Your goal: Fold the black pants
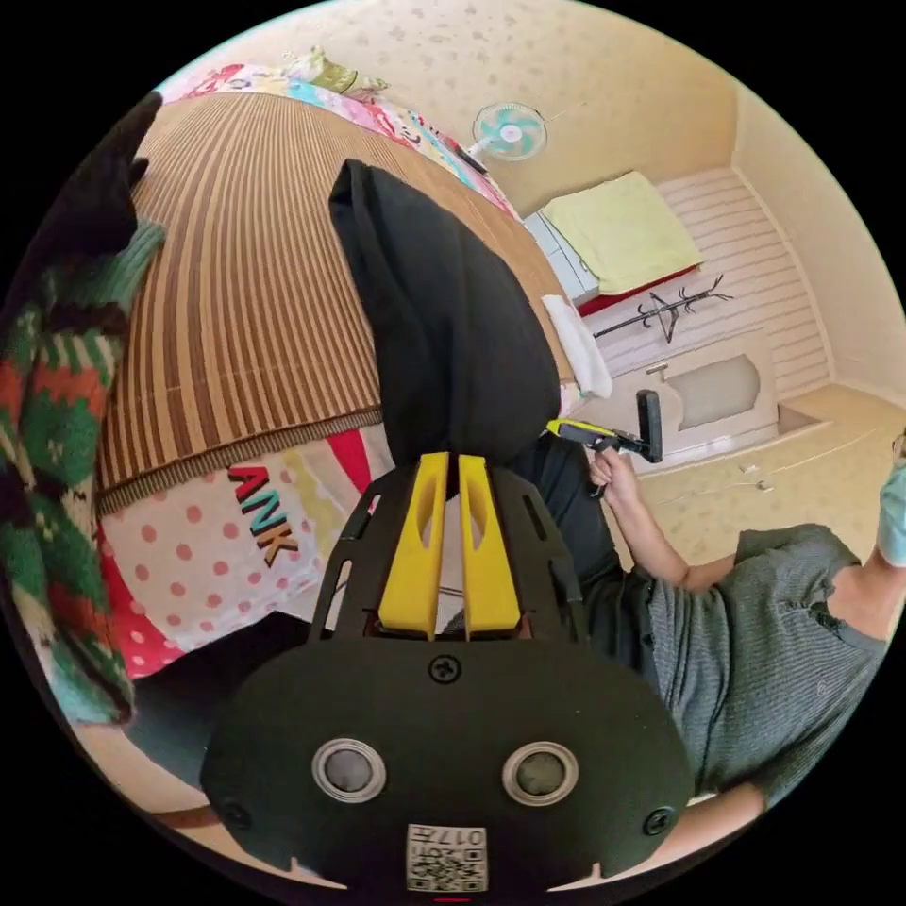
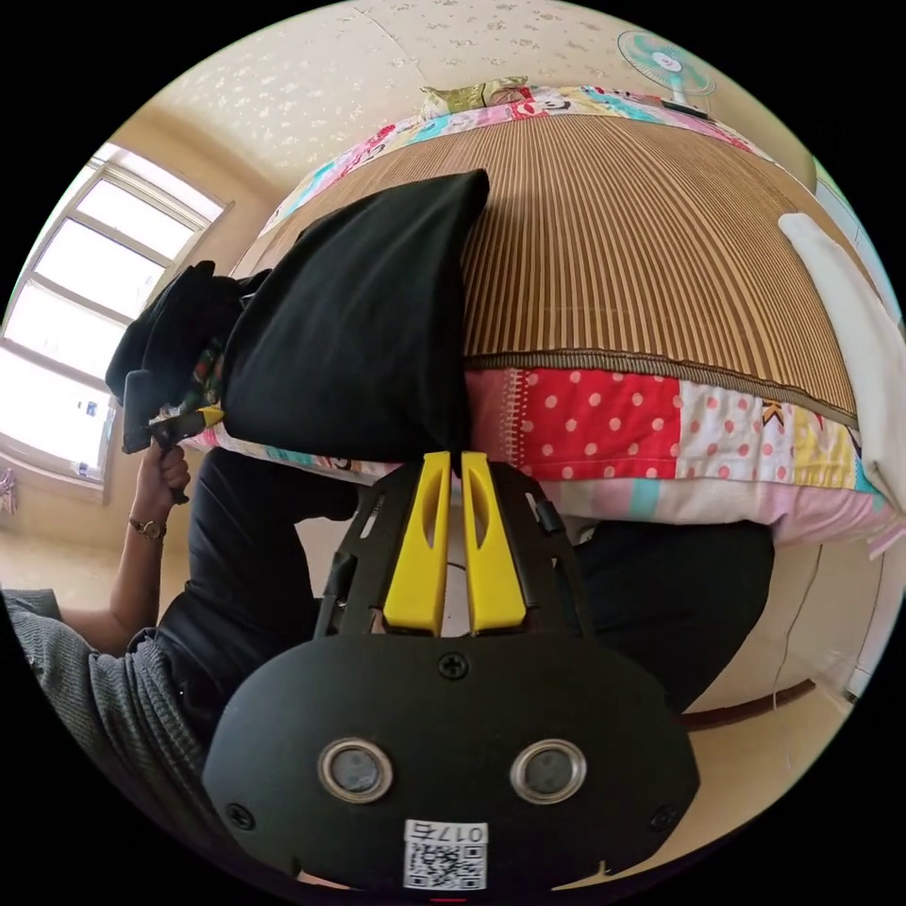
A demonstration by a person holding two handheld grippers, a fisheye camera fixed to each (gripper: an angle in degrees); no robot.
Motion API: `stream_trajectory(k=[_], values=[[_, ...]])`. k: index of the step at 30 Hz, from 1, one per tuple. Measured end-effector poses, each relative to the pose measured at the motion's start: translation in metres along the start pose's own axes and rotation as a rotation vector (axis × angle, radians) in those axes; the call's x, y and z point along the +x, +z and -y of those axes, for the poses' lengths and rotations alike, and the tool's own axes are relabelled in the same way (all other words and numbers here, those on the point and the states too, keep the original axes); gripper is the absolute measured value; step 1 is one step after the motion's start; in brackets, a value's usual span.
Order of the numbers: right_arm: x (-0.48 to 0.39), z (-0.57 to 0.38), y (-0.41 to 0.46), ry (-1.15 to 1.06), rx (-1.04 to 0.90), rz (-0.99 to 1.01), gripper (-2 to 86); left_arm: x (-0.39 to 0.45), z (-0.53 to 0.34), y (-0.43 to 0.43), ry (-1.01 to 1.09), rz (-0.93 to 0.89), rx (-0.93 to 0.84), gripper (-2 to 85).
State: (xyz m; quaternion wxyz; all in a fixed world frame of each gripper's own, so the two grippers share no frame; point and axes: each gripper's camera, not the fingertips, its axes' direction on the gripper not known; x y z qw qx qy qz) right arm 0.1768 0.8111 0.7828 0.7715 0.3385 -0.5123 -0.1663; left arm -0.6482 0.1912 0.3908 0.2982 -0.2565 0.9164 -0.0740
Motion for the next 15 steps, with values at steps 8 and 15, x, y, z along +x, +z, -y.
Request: stream_trajectory(k=[8,15], values=[[0.022,-0.001,-0.009,0.067,0.017,0.140,2.6,-0.002,0.042,-0.035,-0.034,-0.074,0.242,14.0],[0.020,-0.003,-0.015,0.072,0.031,0.119,2.8,0.026,0.152,0.000,0.071,0.115,0.209,18.2]])
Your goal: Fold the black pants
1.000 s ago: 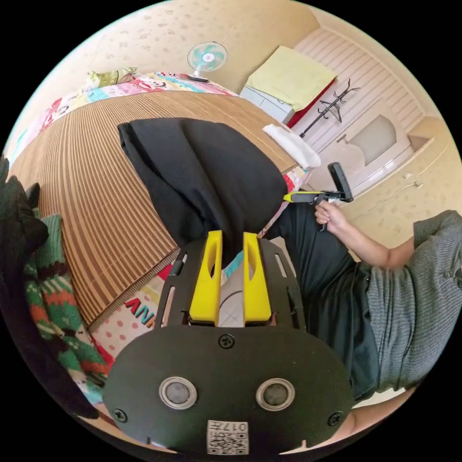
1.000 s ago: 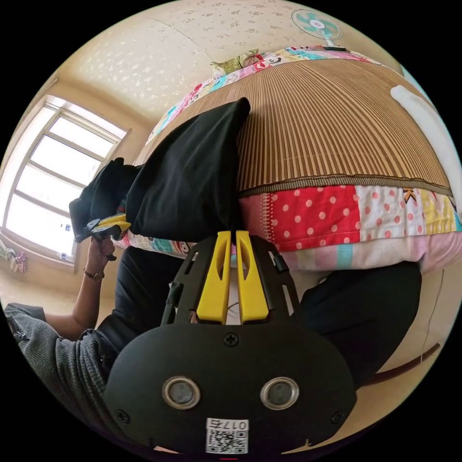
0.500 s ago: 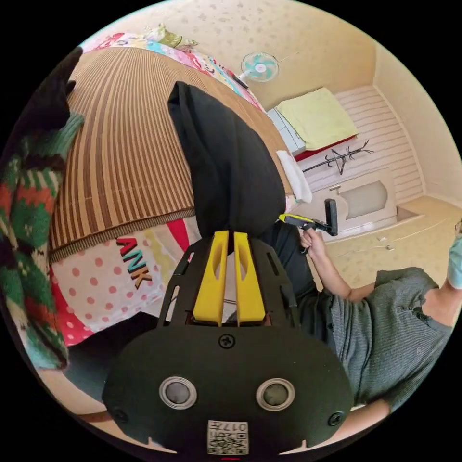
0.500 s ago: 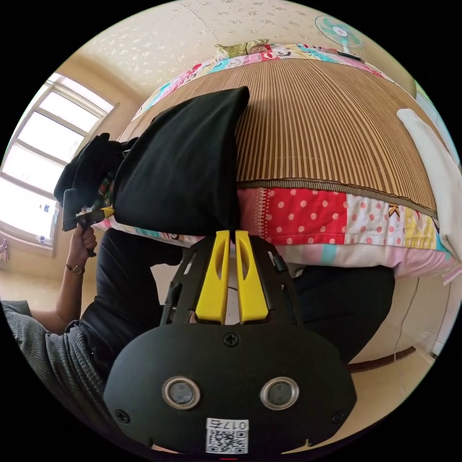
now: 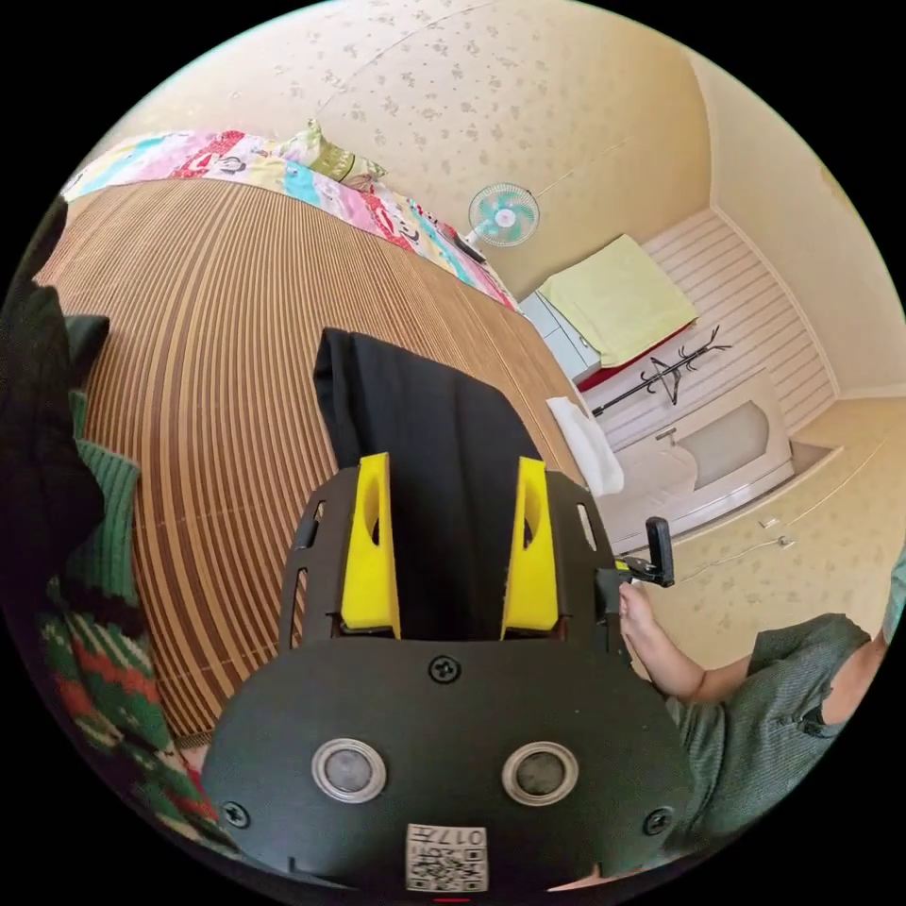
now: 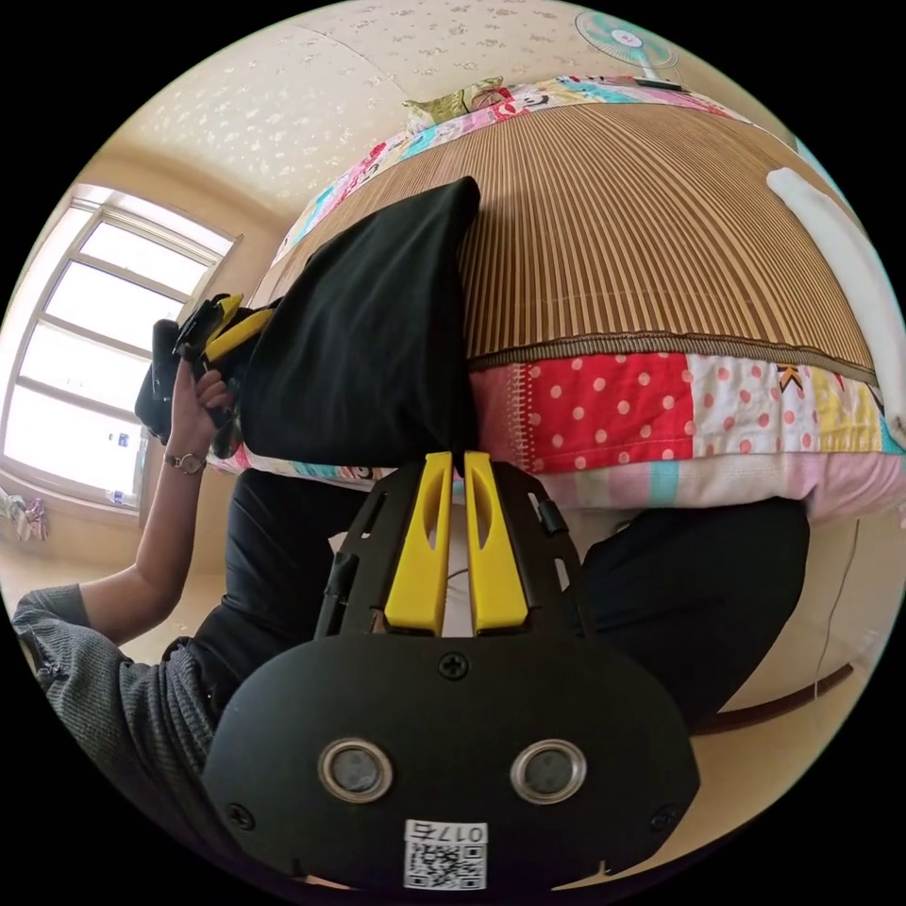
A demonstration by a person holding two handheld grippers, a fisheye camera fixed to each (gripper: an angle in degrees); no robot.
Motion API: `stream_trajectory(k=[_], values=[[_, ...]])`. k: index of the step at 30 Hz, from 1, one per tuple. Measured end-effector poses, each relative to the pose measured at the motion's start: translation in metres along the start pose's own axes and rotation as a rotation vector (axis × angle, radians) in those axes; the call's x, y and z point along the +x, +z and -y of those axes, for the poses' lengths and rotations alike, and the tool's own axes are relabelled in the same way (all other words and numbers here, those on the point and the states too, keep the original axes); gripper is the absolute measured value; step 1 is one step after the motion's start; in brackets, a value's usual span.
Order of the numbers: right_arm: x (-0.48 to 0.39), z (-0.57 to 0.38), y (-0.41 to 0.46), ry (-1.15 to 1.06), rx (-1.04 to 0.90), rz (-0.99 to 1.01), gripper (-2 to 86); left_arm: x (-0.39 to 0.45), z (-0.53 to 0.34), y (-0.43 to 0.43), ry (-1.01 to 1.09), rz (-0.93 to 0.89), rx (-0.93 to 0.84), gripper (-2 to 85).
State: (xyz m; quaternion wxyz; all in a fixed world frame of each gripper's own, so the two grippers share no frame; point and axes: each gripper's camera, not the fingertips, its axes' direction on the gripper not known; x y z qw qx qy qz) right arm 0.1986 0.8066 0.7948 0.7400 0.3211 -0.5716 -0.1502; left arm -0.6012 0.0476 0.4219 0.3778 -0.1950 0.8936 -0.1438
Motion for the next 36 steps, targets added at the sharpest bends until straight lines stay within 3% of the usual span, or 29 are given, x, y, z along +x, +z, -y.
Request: stream_trajectory(k=[4,8,14,19,23,30,36], values=[[0.003,-0.002,-0.004,0.009,0.009,0.013,2.9,-0.004,0.016,0.023,0.011,0.165,-0.055,17.8],[0.006,-0.001,-0.005,0.011,0.005,0.018,2.8,-0.032,0.000,0.026,-0.079,0.033,-0.098,18.0],[0.013,0.000,-0.006,0.033,-0.001,0.048,2.9,-0.060,-0.042,-0.011,-0.082,-0.265,0.003,17.4],[0.017,-0.001,-0.008,0.041,-0.002,0.062,2.9,-0.050,-0.059,-0.024,0.014,-0.204,-0.066,17.3],[0.018,-0.003,-0.009,0.048,-0.001,0.071,2.8,-0.029,-0.081,-0.045,0.115,-0.174,-0.020,19.7],[0.018,-0.004,-0.009,0.051,-0.011,0.065,2.8,-0.050,-0.072,-0.076,0.111,-0.448,0.066,20.9],[0.015,-0.008,-0.008,0.047,-0.008,0.058,2.7,-0.121,-0.034,-0.037,-0.050,-0.691,-0.080,16.8]])
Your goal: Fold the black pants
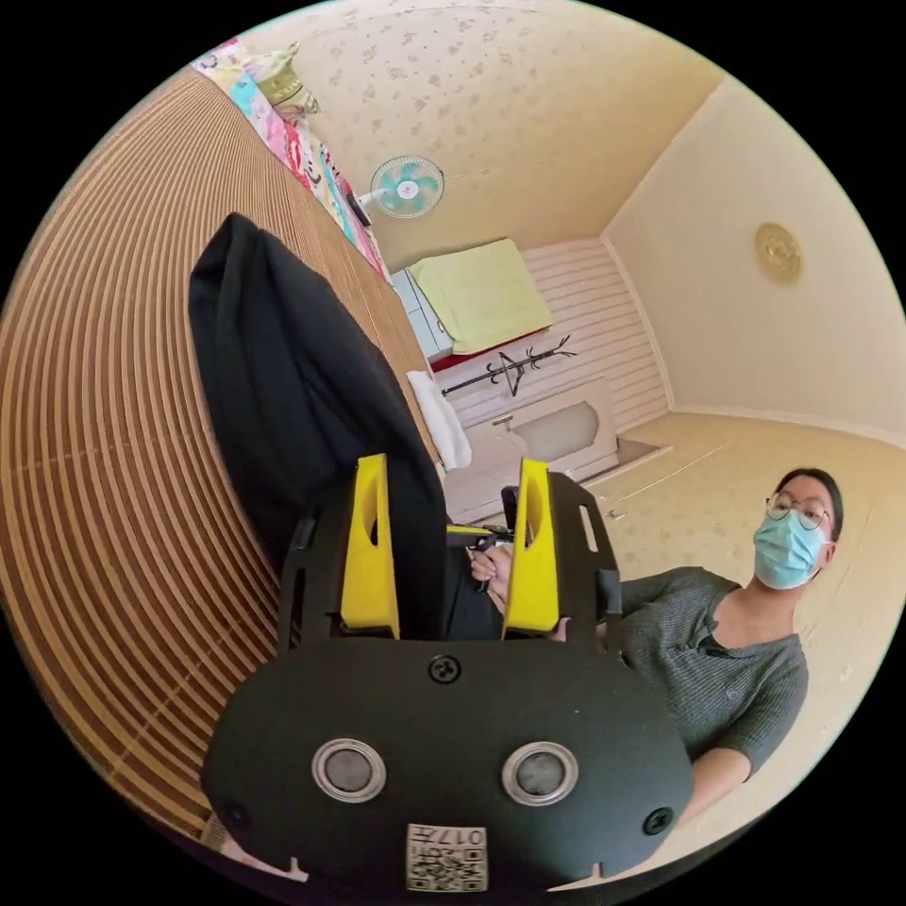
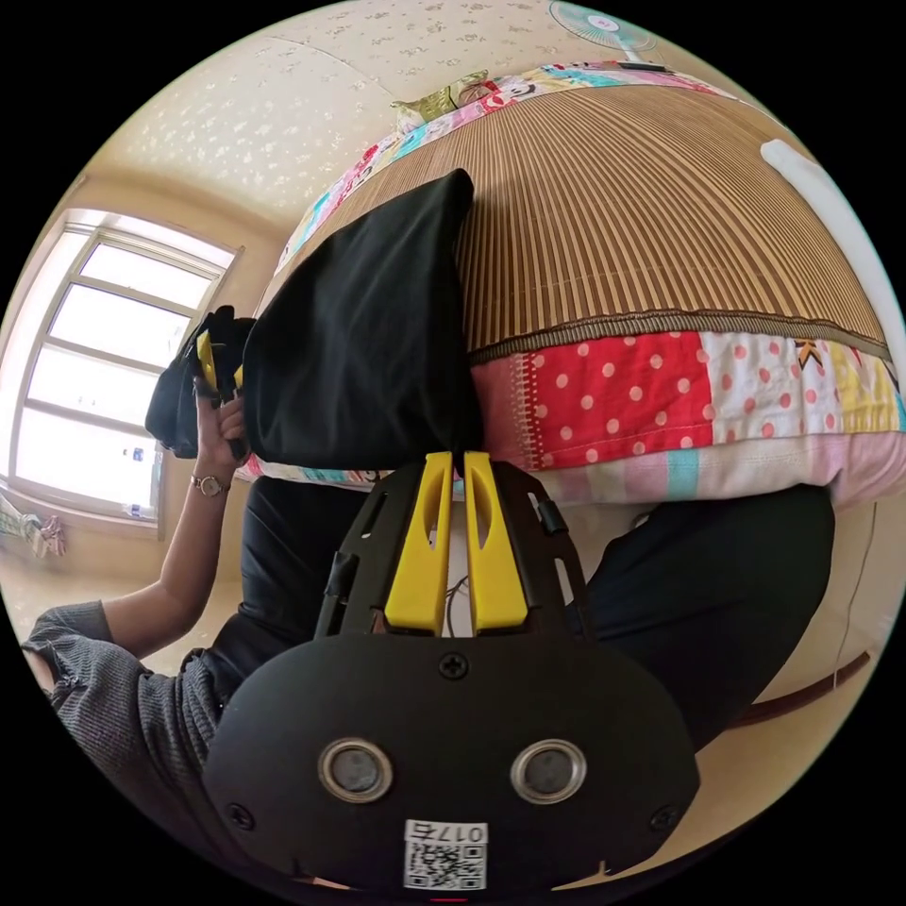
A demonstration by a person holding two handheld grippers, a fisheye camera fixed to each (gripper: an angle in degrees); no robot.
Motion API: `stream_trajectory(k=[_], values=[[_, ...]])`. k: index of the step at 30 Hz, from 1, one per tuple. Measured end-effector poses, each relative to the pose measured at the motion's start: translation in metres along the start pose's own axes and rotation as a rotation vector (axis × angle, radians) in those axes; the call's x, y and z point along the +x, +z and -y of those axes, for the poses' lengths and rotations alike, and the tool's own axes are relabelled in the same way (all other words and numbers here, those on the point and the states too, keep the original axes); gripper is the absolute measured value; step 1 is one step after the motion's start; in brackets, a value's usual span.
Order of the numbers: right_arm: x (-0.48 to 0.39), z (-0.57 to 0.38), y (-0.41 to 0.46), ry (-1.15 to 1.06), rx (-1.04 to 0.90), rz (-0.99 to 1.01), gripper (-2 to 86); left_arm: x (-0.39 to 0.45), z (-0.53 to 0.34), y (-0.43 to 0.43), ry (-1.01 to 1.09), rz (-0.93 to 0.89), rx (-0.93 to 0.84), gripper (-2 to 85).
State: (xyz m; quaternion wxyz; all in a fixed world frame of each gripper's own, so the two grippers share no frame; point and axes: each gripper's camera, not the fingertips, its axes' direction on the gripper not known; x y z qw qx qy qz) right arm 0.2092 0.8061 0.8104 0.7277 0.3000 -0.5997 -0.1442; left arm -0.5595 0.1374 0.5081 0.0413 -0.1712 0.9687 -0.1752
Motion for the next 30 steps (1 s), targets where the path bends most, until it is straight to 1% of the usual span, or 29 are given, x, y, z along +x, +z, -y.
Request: stream_trajectory(k=[2,3,4,6,8,9,10,12,15,17,20,24,25,28,30], values=[[0.000,-0.002,0.001,0.003,0.003,0.005,2.8,-0.019,0.005,-0.007,-0.023,-0.070,-0.039,14.6],[0.000,-0.003,0.001,0.003,0.004,0.006,2.8,-0.022,0.004,-0.012,-0.019,-0.076,-0.066,13.4],[0.000,-0.004,0.001,0.003,0.005,0.008,2.8,-0.020,0.003,-0.014,-0.011,-0.063,-0.086,12.9],[0.000,-0.006,0.001,-0.002,0.007,0.008,2.8,-0.002,-0.005,-0.016,0.050,0.064,-0.194,10.4],[-0.001,-0.008,0.003,-0.005,0.008,0.008,2.8,0.013,-0.015,-0.014,0.086,0.129,-0.246,10.1],[0.000,-0.008,0.003,-0.004,0.007,0.010,2.8,0.020,-0.023,-0.014,0.107,0.097,-0.264,10.8],[0.000,-0.007,0.005,-0.001,0.003,0.015,2.8,0.022,-0.027,-0.014,0.111,0.068,-0.268,11.2],[0.001,-0.007,0.008,0.004,-0.005,0.025,2.7,0.018,-0.045,-0.026,0.094,-0.075,-0.223,13.3],[0.000,-0.007,0.012,0.005,-0.014,0.025,2.7,0.009,-0.072,-0.047,0.083,-0.146,-0.149,12.5],[-0.002,-0.009,0.012,0.008,-0.005,0.009,2.6,0.006,-0.085,-0.052,0.068,-0.121,-0.160,11.3],[-0.006,-0.013,0.015,0.012,0.009,-0.007,2.5,0.013,-0.099,-0.054,0.071,-0.068,-0.194,12.0],[-0.004,-0.014,0.019,0.022,0.002,0.018,2.5,0.043,-0.108,-0.045,0.155,0.099,-0.303,12.7],[-0.003,-0.014,0.020,0.026,-0.001,0.029,2.5,0.046,-0.109,-0.044,0.169,0.108,-0.307,12.4],[-0.003,-0.016,0.023,0.030,-0.002,0.041,2.5,0.050,-0.115,-0.046,0.191,0.105,-0.282,8.5],[-0.005,-0.018,0.025,0.029,-0.001,0.039,2.4,0.038,-0.122,-0.053,0.149,0.079,-0.229,3.5]])
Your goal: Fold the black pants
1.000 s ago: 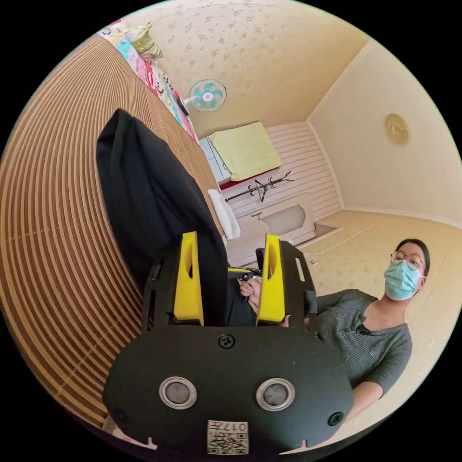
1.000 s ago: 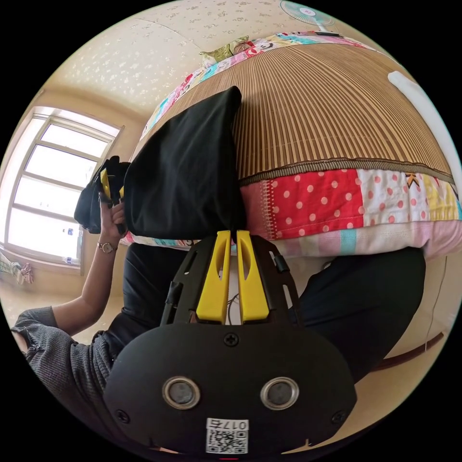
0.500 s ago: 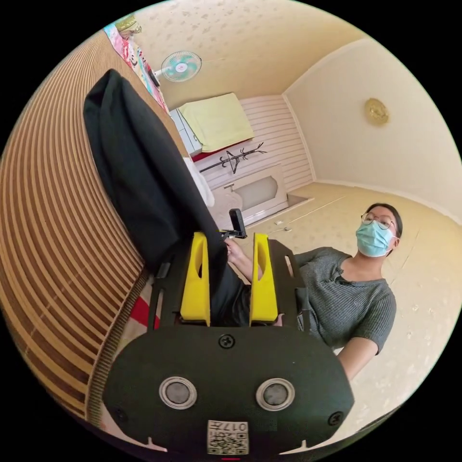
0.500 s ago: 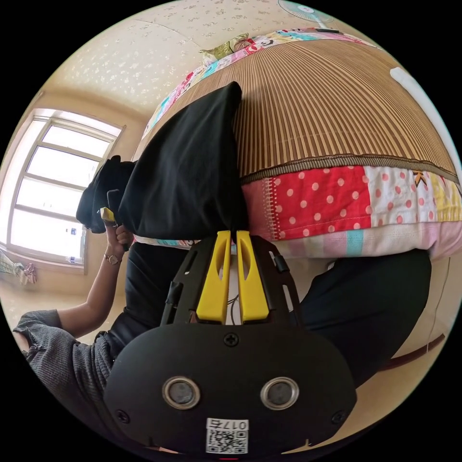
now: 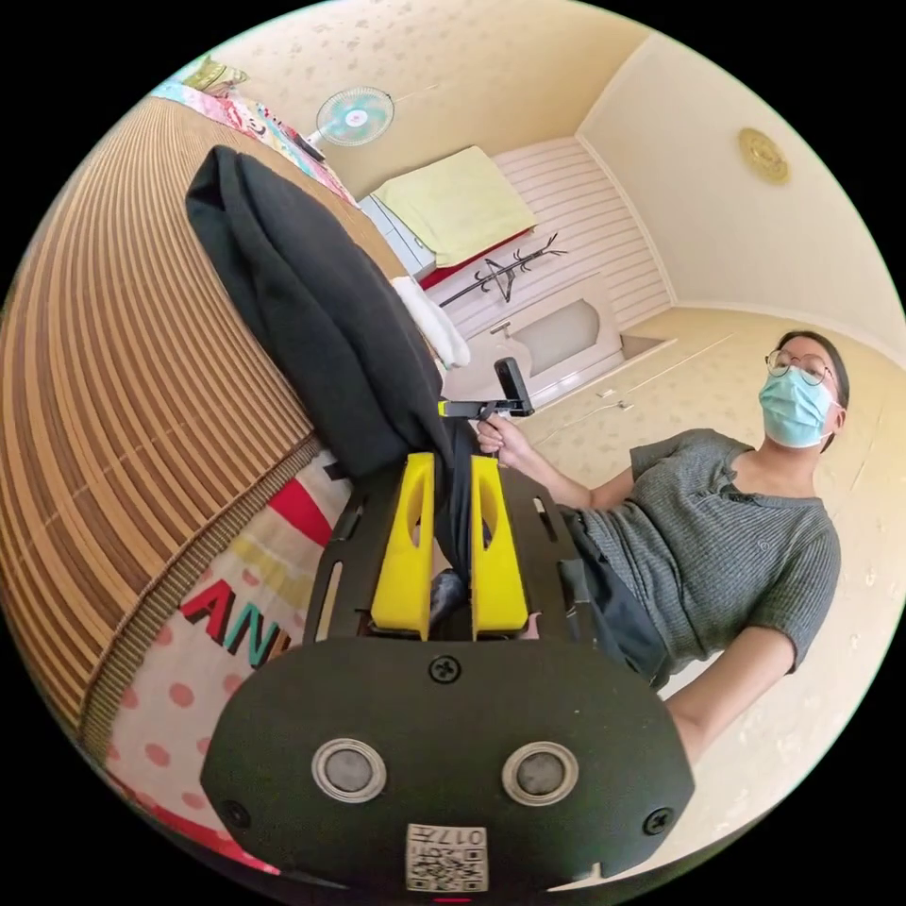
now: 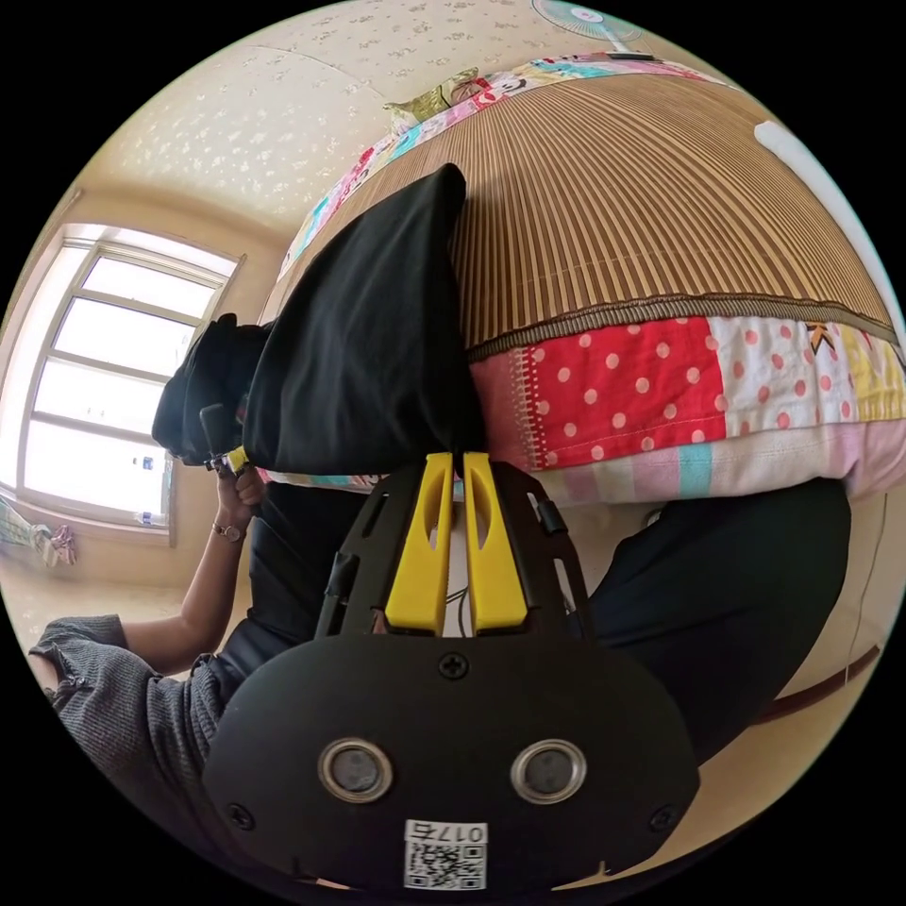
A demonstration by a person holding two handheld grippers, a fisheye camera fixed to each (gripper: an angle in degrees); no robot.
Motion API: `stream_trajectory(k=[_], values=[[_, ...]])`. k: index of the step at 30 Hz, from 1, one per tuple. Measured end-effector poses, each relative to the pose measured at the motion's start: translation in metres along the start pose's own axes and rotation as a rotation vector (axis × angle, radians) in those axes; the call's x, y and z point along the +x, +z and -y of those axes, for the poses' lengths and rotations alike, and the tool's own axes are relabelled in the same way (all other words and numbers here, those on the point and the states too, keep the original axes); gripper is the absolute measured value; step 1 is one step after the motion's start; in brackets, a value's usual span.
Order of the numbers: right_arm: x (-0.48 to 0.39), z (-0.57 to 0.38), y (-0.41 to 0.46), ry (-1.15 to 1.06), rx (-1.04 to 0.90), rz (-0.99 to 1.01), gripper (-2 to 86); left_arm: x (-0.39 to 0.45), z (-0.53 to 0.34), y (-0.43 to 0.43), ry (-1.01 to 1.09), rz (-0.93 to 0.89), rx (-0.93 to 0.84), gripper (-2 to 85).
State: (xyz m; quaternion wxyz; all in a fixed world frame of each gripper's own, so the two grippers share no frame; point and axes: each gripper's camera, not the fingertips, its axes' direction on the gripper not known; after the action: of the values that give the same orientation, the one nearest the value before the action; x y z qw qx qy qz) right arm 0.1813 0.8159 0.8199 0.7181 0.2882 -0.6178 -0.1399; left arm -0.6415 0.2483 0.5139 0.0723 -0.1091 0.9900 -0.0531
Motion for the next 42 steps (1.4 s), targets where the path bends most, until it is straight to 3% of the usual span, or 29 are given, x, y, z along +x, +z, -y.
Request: stream_trajectory(k=[4,7,9,13,18,25,31,36,42], values=[[0.001,-0.007,-0.001,0.026,0.040,0.029,2.2,-0.014,-0.019,-0.006,-0.053,-0.093,0.145,0.2],[0.004,-0.034,-0.022,0.052,0.239,0.123,2.0,-0.016,-0.036,-0.007,-0.102,-0.081,0.231,-0.4],[-0.003,-0.036,-0.014,0.044,0.191,0.070,2.0,-0.003,-0.044,-0.006,-0.147,0.121,0.229,-0.4],[-0.035,-0.024,0.014,-0.051,0.111,-0.181,2.0,0.012,-0.049,0.003,-0.175,0.214,0.272,0.9],[-0.060,-0.022,0.032,-0.173,0.058,-0.300,2.4,0.031,-0.048,0.021,-0.113,0.141,0.229,11.1],[-0.028,-0.024,0.036,-0.056,0.102,-0.055,2.7,0.073,-0.048,0.062,-0.075,0.346,0.235,13.5],[-0.030,-0.019,0.046,-0.059,0.097,-0.040,2.4,0.102,-0.031,0.103,-0.077,0.629,0.146,5.4],[-0.044,-0.020,0.032,-0.017,0.189,-0.091,2.2,0.096,-0.010,0.104,-0.087,0.487,0.013,-0.4],[-0.049,0.001,0.066,0.017,0.105,-0.245,2.2,0.087,-0.010,0.123,-0.182,0.523,0.003,0.3]])
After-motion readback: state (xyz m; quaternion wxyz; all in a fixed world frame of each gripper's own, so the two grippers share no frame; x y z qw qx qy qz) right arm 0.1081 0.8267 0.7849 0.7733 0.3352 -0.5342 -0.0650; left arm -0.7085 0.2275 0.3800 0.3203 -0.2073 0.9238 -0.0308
